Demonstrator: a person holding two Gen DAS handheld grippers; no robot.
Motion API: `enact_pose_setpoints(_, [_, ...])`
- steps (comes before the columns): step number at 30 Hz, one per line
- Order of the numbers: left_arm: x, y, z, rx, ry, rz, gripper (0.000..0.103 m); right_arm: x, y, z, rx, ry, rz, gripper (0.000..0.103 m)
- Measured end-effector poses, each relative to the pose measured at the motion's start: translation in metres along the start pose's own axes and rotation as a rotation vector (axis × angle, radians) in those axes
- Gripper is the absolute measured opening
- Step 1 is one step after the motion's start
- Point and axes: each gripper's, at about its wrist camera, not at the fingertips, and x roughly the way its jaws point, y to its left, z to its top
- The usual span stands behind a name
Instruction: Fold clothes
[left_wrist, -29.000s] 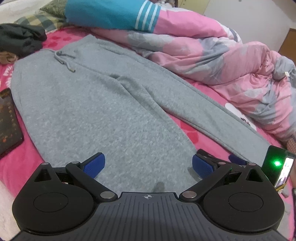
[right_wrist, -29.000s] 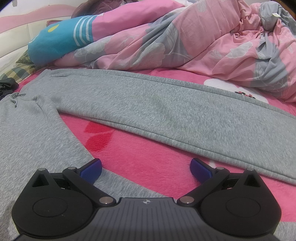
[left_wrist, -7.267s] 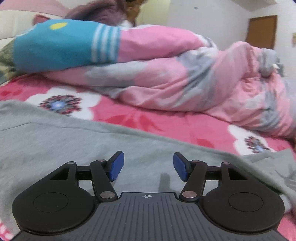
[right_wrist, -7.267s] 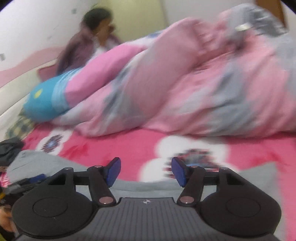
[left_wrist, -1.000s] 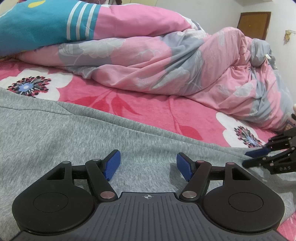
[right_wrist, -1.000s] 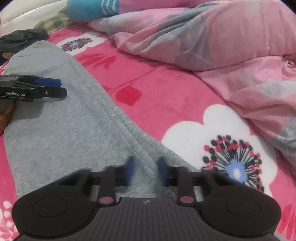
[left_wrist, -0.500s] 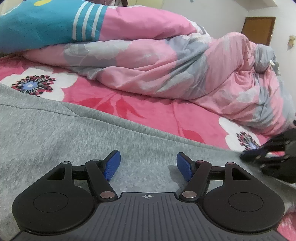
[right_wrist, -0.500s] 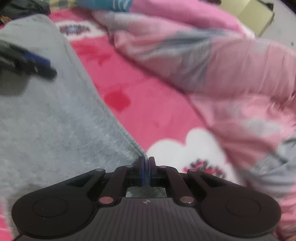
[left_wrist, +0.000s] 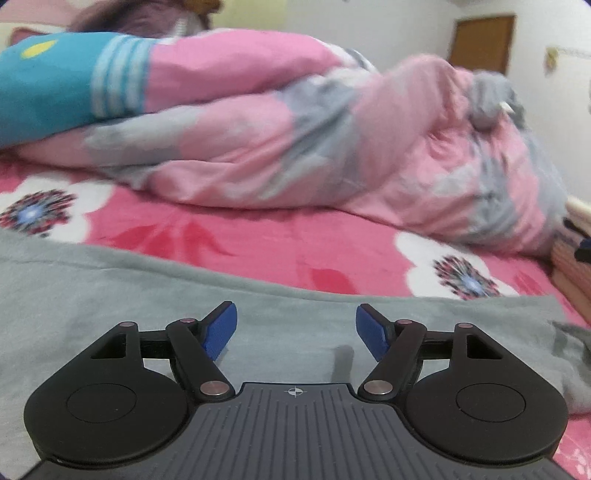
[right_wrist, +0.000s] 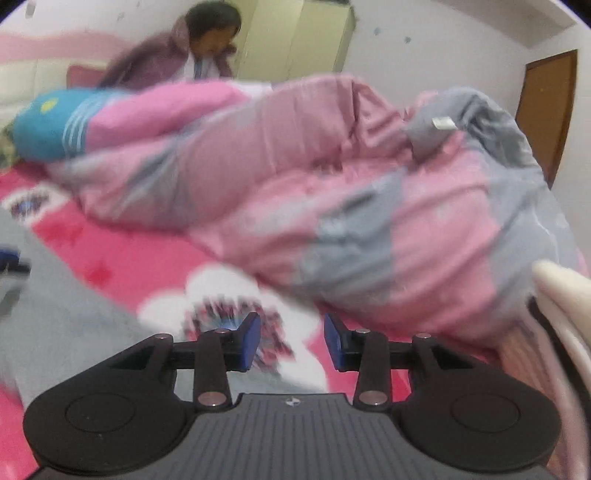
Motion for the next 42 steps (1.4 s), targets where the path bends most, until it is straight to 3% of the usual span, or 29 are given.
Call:
enact_pose_setpoints(5, [0.032, -0.024, 0.002, 0.077, 0.053, 0.036, 0.072, 0.001, 0.009, -0.035, -0.120, 0.108, 0.072, 0.040])
enact_pose_setpoints(8, [0.044, -0.025, -0.006, 0.107, 0.069, 0.079, 0.072, -0.003, 0.009, -0.055, -0.150, 0.144, 0.060, 0.040])
enact_pose_setpoints(15, [0.047, -0.032, -0.012, 0.159, 0.073, 0.137, 0.072, 0.024, -0.032, -0.089, 0.017, 0.286, 0.026, 0.040])
enact_pose_setpoints(16, [0.047, -0.034, -0.012, 0.165, 0.072, 0.146, 0.072, 0.025, -0.037, -0.091, 0.051, 0.275, 0.058, 0.035])
enact_pose_setpoints(17, [0.047, -0.035, -0.012, 0.171, 0.071, 0.155, 0.072, 0.025, -0.040, -0.093, 0.075, 0.269, 0.081, 0.014])
enact_pose_setpoints(18, [0.046, -0.035, -0.012, 0.173, 0.067, 0.170, 0.072, 0.023, -0.042, -0.092, 0.094, 0.260, 0.100, 0.003])
enact_pose_setpoints(23, [0.045, -0.032, -0.008, 0.153, 0.064, 0.255, 0.072, 0.004, -0.056, -0.074, 0.082, 0.139, 0.057, 0.003])
enact_pose_setpoints(30, [0.048, -0.040, -0.001, 0.208, 0.059, 0.333, 0.072, 0.014, -0.090, -0.044, 0.096, 0.074, 0.058, 0.003])
enact_pose_setpoints(37, [0.062, -0.044, 0.000, 0.272, 0.057, 0.371, 0.072, 0.056, -0.103, -0.055, 0.123, 0.129, 0.092, 0.003])
enact_pose_setpoints(40, [0.065, -0.046, -0.003, 0.289, 0.057, 0.380, 0.072, 0.085, -0.110, -0.080, 0.169, 0.194, 0.105, 0.004])
enact_pose_setpoints(42, [0.066, -0.048, -0.004, 0.297, 0.055, 0.385, 0.072, 0.092, -0.114, -0.095, 0.222, 0.185, 0.124, 0.004])
